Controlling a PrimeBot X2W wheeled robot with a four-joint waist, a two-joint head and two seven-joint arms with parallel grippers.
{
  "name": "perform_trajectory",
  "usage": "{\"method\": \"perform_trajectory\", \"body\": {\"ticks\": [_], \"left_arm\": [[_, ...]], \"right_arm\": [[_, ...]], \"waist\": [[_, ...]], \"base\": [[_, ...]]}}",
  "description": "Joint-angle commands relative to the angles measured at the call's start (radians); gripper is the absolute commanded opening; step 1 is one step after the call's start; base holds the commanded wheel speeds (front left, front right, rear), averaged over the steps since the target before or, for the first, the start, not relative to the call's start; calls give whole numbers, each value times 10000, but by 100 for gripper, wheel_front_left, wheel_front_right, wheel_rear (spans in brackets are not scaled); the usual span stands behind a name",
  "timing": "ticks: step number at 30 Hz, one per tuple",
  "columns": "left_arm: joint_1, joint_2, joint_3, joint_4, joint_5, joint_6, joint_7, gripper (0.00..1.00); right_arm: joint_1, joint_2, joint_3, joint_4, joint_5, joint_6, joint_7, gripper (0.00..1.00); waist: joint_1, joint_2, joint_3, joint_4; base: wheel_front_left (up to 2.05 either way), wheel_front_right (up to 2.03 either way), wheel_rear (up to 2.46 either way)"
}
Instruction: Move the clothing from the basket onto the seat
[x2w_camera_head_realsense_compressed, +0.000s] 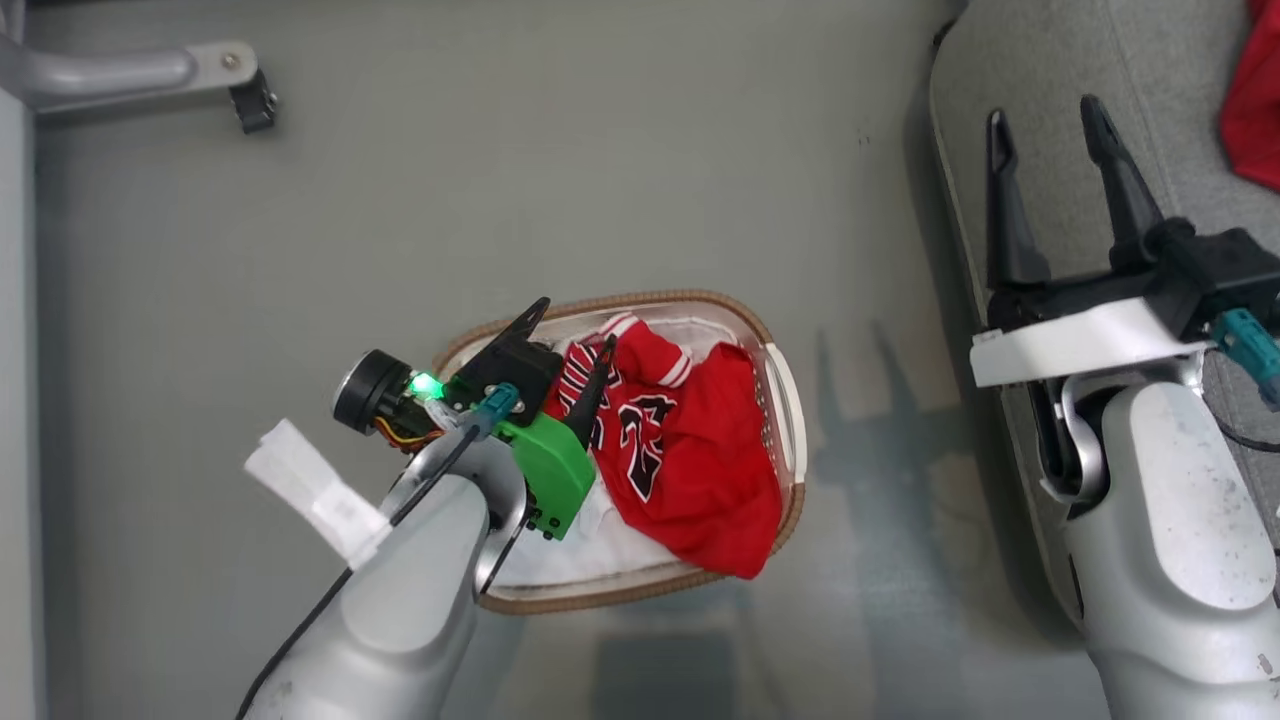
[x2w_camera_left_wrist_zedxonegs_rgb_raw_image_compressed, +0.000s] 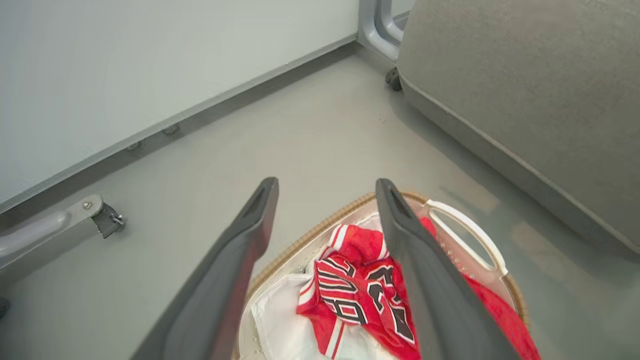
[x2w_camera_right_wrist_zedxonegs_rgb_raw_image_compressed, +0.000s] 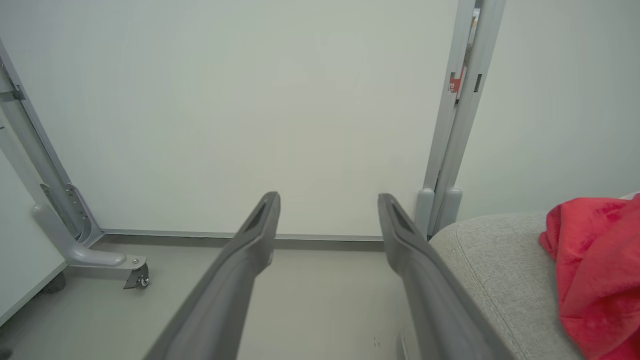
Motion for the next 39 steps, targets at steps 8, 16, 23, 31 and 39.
{"method": "perform_trajectory", "body": {"ticks": [8, 16, 23, 31, 39], "left_arm": [[-1294, 22, -1432, 2141, -599, -32, 315, 100], [-2199, 21, -1525, 3775, -1100, 175, 537, 100], [-2800, 26, -1232, 4829, -1554, 498, 659, 100], [-3329, 163, -1179, 5703, -1638, 929, 805, 100], [-3521, 258, -1216, 6026, -1693, 1196, 791, 0]], "right_arm": [[-814, -23, 234, -497, 297, -14, -48, 100], [-1196, -23, 595, -911, 690, -14, -48, 100], [-1432, -24, 689, -1139, 997, -14, -49, 100], [-1616, -26, 677, -1272, 1207, -14, -49, 100], [-1703, -26, 692, -1344, 1352, -14, -49, 100]], "waist": [[-1, 0, 2702, -1551], [-1, 0, 3503, -2074], [-1, 0, 4004, -2399], [-1, 0, 4403, -2588], [-1, 0, 4573, -2650]], "base": [[0, 0, 0], [0, 0, 0], [0, 0, 0], [0, 0, 0], [0, 0, 0]]}}
